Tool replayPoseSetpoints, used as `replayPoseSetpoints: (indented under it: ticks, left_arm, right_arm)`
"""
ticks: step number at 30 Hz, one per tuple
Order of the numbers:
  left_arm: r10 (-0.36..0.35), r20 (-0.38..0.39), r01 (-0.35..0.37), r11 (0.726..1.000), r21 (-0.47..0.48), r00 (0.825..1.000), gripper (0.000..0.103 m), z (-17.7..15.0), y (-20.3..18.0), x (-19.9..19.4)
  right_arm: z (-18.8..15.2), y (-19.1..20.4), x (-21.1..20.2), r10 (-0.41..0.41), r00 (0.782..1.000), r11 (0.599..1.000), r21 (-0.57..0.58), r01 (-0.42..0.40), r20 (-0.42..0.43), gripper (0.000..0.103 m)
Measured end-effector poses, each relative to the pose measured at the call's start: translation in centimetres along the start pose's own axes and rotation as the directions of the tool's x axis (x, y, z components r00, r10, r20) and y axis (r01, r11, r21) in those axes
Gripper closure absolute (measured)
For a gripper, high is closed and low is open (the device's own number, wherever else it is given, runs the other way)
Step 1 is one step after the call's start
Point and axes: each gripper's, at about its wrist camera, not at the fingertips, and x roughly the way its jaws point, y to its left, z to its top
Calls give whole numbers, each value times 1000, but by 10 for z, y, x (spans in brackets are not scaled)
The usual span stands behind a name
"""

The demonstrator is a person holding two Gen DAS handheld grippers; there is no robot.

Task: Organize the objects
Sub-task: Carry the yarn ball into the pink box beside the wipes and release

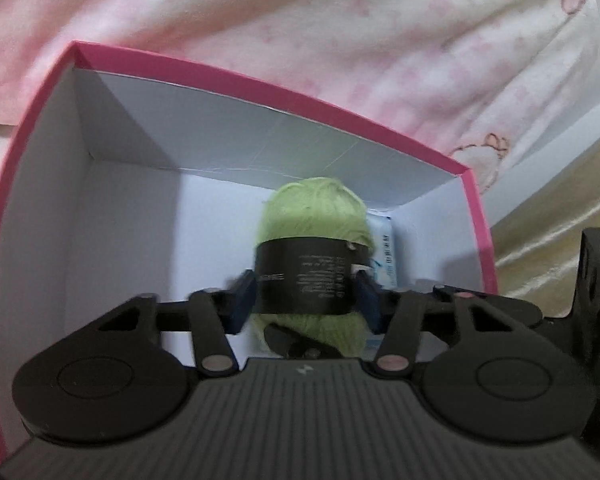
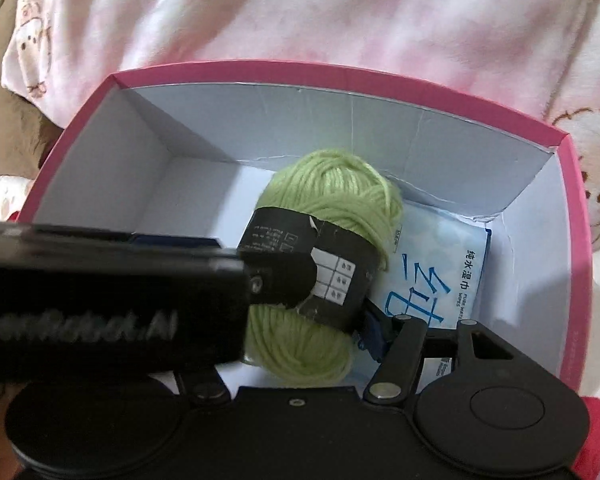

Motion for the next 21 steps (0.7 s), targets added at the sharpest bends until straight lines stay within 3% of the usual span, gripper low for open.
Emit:
replayPoseSetpoints:
  ticks: [5, 8, 11, 16, 18, 21]
  left_arm:
    - [-37, 26, 38, 998, -40, 999, 57, 0, 3, 6]
    - [-49, 19, 49, 999, -18, 999, 57, -1, -5, 10]
    - [-3, 33, 2, 1000, 13, 999, 56, -3, -12, 11]
    - [68, 52, -72, 995, 75, 996, 53, -7, -22, -3]
    - [92, 21, -93, 989, 111, 996, 52, -8, -27, -8]
    - [82, -7, -81, 991, 103, 997, 50, -7, -30, -15]
  right_arm:
    - [-12, -7, -24, 24, 997, 1000, -5, -24, 74, 35]
    - [-20, -12, -30, 23, 994, 1000, -8, -22, 108, 45]
    - [-26, -20, -23, 6, 992, 1000, -6, -5, 125, 54]
    - [-44, -11, -44, 2, 987, 1000, 12, -4, 163, 55]
    - [-52, -7, -54, 16, 982, 1000, 22, -21, 191, 54]
    - [-63, -3, -68, 29, 975, 998, 49, -41, 219, 53]
